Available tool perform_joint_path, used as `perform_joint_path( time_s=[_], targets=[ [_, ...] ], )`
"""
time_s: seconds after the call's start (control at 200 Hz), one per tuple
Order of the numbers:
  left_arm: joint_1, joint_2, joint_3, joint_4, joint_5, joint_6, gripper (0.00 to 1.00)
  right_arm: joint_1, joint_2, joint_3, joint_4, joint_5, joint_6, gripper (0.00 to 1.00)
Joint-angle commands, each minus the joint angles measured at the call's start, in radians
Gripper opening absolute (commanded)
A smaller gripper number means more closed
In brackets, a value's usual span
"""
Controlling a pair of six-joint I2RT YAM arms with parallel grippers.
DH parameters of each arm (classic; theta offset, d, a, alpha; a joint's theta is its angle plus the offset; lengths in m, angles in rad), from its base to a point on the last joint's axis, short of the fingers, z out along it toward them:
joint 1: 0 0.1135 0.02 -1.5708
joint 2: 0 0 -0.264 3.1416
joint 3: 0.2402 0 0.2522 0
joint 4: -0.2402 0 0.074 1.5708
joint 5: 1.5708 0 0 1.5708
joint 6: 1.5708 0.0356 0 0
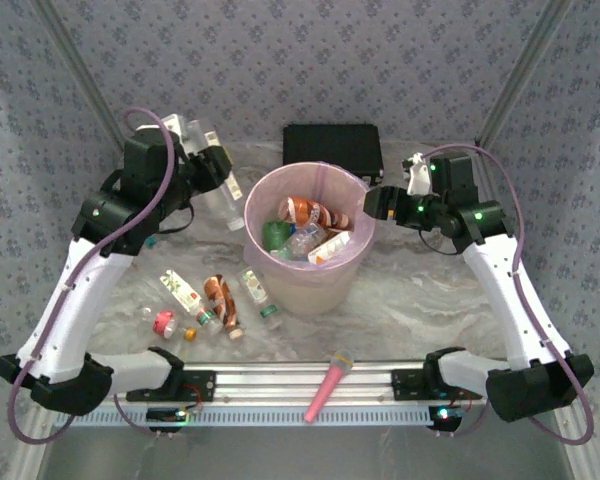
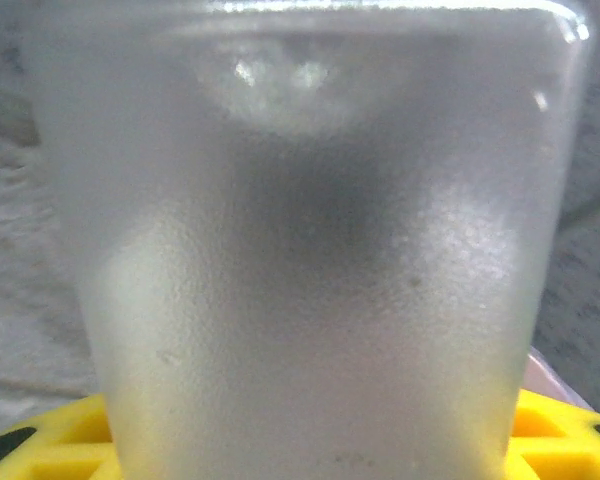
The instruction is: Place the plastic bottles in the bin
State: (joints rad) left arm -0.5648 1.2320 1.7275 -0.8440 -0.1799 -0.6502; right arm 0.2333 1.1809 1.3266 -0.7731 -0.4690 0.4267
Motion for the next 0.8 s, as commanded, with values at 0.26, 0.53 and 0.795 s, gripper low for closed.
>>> perform_joint_path(
  time_s=[0.26, 0.53, 0.795],
  targets=[
    [-0.243, 0.300, 0.338, -0.164, 0.170, 0.252, 0.43, -0.010, -0.014, -0.060, 0.057, -0.078, 0.090, 0.67],
    [-0.285, 0.479, 0.476, -0.342, 0.292, 0.340, 0.39, -0.009, 0.005, -0.074, 0.081, -0.101, 0.090, 0.62],
    [-0.310, 0.540, 0.462, -0.444, 0.350, 0.402, 0.45, -0.004, 0.023, -0.079, 0.103, -0.105, 0.077, 0.60]
  ],
)
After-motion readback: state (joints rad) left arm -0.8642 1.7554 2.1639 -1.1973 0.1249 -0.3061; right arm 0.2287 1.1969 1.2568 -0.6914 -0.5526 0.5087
